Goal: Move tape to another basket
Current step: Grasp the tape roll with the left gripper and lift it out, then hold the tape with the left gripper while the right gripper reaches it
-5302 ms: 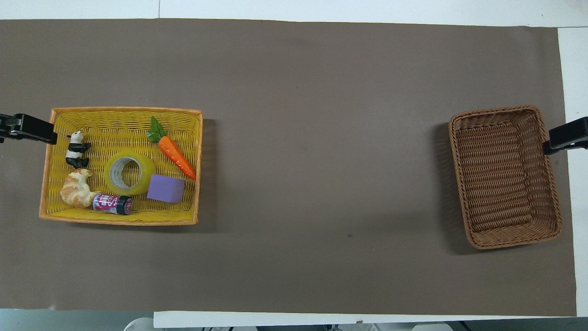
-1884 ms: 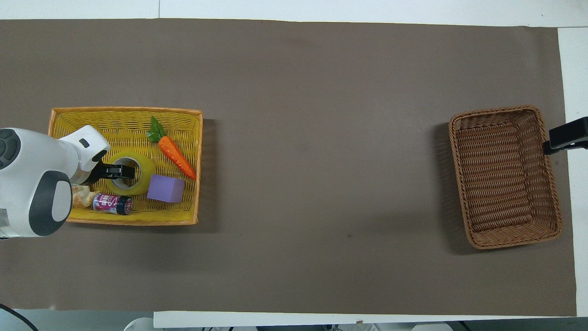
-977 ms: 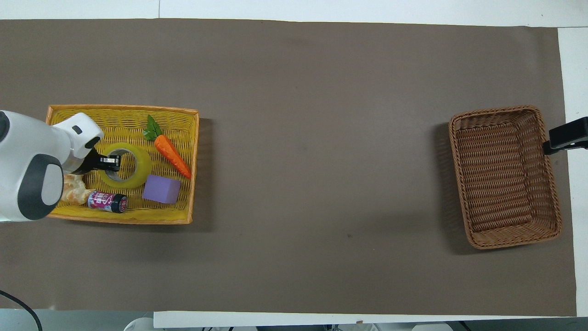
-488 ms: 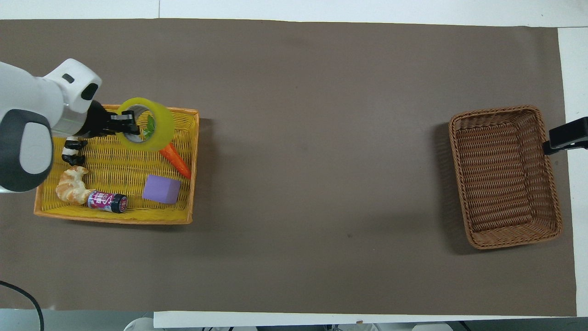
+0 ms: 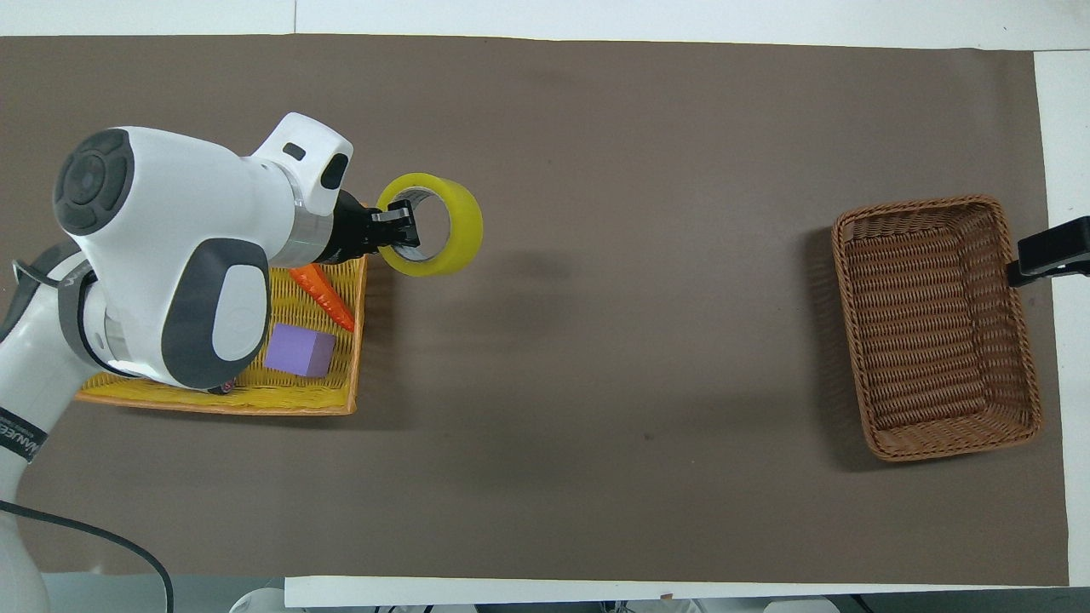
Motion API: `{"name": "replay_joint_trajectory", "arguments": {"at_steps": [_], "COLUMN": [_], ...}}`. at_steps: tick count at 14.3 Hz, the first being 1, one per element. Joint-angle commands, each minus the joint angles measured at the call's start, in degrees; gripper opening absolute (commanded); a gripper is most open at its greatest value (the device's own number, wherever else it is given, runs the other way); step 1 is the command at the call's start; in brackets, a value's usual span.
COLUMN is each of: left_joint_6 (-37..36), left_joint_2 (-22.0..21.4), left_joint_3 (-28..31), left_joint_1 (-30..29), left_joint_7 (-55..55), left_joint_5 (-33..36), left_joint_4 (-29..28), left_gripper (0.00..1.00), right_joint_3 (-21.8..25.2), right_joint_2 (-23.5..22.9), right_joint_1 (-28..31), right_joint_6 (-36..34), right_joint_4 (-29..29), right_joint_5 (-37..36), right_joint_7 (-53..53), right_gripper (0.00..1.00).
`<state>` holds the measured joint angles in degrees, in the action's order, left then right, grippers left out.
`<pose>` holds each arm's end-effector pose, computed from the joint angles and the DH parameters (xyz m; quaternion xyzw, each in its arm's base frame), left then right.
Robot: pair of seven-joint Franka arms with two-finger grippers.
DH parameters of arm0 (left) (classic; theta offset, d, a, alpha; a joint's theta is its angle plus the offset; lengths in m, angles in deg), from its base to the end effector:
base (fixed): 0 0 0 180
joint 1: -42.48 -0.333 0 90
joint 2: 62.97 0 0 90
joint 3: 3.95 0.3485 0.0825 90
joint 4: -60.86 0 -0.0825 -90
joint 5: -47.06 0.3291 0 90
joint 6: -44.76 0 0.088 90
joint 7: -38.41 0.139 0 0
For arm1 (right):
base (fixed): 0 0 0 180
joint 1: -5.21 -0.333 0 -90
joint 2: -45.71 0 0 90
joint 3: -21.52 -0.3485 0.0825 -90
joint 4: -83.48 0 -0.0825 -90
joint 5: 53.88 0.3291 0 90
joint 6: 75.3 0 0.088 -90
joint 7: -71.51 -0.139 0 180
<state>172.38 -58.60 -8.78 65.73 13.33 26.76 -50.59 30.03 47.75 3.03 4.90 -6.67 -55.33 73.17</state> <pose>0.4828 -0.2785 0.4905 0.9807 0.0674 0.0219 0.1821 0.4610 -0.0565 0.6276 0.9967 -0.0417 -0.0697 0.0051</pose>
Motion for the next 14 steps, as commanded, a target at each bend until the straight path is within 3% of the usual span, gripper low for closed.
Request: {"name": "replay_joint_trajectory", "arguments": {"at_steps": [1, 3, 8, 12, 14], "left_joint_6": [0.79, 1.14, 1.05, 0.17, 0.17], "left_joint_2": [0.55, 0.55, 1.6, 1.34, 1.34], "left_joint_3": [0.96, 0.96, 1.05, 1.23, 1.23], "left_joint_1": [2.23, 2.24, 2.15, 1.53, 1.18], "left_joint_7": [-1.2, -1.11, -1.03, -0.24, -0.06], "left_joint_5": [-1.06, -1.06, -0.97, -0.36, -0.36], "left_joint_4": [1.67, 1.94, 2.29, 1.59, 1.67], "left_gripper": [0.0, 0.0, 0.0, 0.0, 0.0], "right_joint_3": [0.19, -0.51, -0.51, -0.51, -0.6], "right_joint_2": [1.04, 1.04, 1.93, 1.58, 0.17], "right_joint_1": [0.34, -0.28, -0.28, -0.37, -3.6], "right_joint_6": [0.74, 0.74, 6.37, 9.7, 15.04], "right_joint_4": [-1.25, -1.6, -6.69, -14.16, -15.66], "right_joint_5": [0.65, 3.18, 25.66, 46.75, 51.0], "right_joint_7": [1.41, 6.39, 8.36, 8.62, 9.76], "right_gripper": [1.0, 1.0, 1.0, 1.0, 1.0]}}
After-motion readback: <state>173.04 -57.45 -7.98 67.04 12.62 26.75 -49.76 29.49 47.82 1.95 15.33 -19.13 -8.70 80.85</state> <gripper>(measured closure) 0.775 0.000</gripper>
